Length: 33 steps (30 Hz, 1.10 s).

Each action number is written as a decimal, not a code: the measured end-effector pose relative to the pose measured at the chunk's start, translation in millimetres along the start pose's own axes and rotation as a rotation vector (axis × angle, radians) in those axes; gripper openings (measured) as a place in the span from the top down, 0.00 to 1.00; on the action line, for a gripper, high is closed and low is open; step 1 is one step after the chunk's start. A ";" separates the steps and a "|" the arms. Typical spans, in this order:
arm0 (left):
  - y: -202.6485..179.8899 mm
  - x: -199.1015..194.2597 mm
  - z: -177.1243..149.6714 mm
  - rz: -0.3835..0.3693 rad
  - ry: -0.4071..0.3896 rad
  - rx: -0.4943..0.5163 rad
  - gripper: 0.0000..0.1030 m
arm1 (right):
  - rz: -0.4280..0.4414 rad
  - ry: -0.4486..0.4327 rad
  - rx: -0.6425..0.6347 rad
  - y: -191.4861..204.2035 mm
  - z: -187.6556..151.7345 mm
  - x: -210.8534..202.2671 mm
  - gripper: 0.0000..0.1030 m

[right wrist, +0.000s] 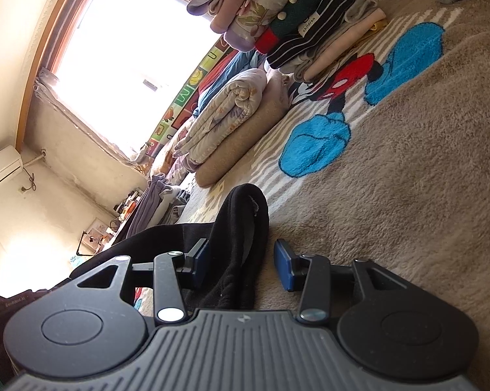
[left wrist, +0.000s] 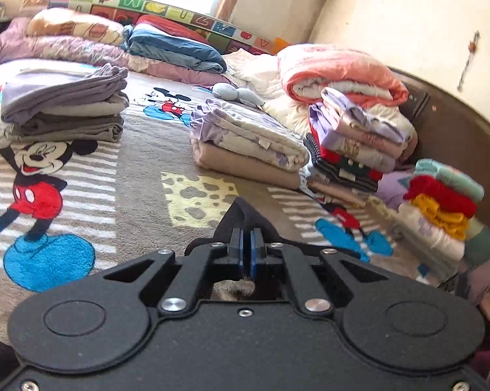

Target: Fold clothes

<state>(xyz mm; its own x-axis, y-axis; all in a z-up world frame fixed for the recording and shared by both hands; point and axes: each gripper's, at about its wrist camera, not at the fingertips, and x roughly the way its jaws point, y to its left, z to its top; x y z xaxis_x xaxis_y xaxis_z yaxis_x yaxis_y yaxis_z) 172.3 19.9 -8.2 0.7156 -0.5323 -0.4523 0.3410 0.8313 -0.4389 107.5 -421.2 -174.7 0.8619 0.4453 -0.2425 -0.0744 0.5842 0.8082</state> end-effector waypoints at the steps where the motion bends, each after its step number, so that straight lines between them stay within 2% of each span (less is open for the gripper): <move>1: 7.1 -1.5 4.5 -0.011 -0.001 -0.055 0.98 | 0.001 0.000 0.000 -0.1 -0.1 -0.2 0.57; 3: 22.2 -4.0 11.8 -0.012 -0.008 -0.148 0.98 | 0.001 -0.001 0.000 -0.1 -0.5 -0.5 0.57; 6: 41.5 2.2 16.7 0.054 -0.001 -0.181 0.99 | 0.001 -0.002 0.000 -0.1 -0.7 -0.6 0.57; 10: 47.6 16.6 31.5 0.140 0.012 -0.086 0.99 | 0.001 -0.004 -0.003 0.3 -1.1 -1.0 0.57; 15: 49.6 41.3 59.7 0.211 0.014 0.036 0.98 | 0.003 -0.007 -0.005 0.1 -0.9 -0.5 0.57; 22: 60.0 80.1 87.0 0.240 0.029 0.116 0.98 | 0.015 -0.009 -0.005 -1.1 -1.2 0.0 0.58; 26: 60.4 96.5 94.7 0.288 0.034 0.199 0.98 | 0.023 -0.011 -0.005 -1.9 -1.3 0.1 0.58; 30: 66.6 102.1 100.9 0.354 0.005 0.212 0.97 | 0.029 -0.011 -0.005 -2.2 -1.5 0.5 0.58; 33: 76.0 96.3 102.9 0.367 -0.032 0.164 0.87 | 0.032 -0.012 -0.005 -2.3 -1.7 0.6 0.58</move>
<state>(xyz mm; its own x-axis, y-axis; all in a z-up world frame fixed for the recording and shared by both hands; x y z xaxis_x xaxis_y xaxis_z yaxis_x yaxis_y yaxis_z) 329.9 48.3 -5.2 0.8254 -0.1926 -0.5307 0.1507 0.9811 -0.1217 107.3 -421.1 -177.6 0.8649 0.4556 -0.2105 -0.1043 0.5735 0.8125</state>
